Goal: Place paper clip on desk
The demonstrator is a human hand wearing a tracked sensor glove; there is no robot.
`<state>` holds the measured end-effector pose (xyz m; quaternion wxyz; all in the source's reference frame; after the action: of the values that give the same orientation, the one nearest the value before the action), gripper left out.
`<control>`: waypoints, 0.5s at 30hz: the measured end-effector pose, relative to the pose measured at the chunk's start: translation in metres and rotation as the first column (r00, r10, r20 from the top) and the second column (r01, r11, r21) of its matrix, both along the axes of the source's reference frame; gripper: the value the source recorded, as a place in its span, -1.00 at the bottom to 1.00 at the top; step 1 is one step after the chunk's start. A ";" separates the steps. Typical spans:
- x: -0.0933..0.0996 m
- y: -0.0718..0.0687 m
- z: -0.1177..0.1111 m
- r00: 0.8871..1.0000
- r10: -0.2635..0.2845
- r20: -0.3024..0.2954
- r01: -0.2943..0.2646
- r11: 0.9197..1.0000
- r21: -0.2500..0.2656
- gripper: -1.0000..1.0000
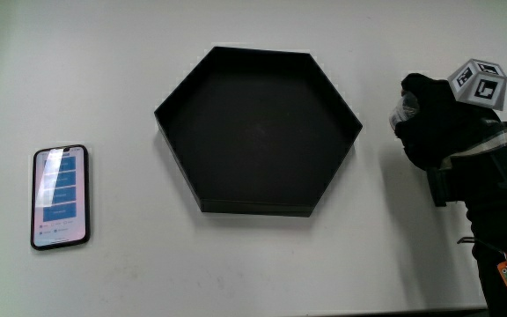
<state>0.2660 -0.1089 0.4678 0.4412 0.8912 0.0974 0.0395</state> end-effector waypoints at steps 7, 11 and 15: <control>0.005 0.008 0.011 1.000 0.010 -0.004 -0.010 1.000 -0.016 0.00; 0.003 0.010 0.017 1.000 0.001 -0.008 -0.001 1.000 -0.023 0.00; 0.001 0.013 0.025 1.000 -0.002 -0.026 0.001 0.999 -0.042 0.00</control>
<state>0.2670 -0.0960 0.4930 0.4588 0.8822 0.1034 0.0254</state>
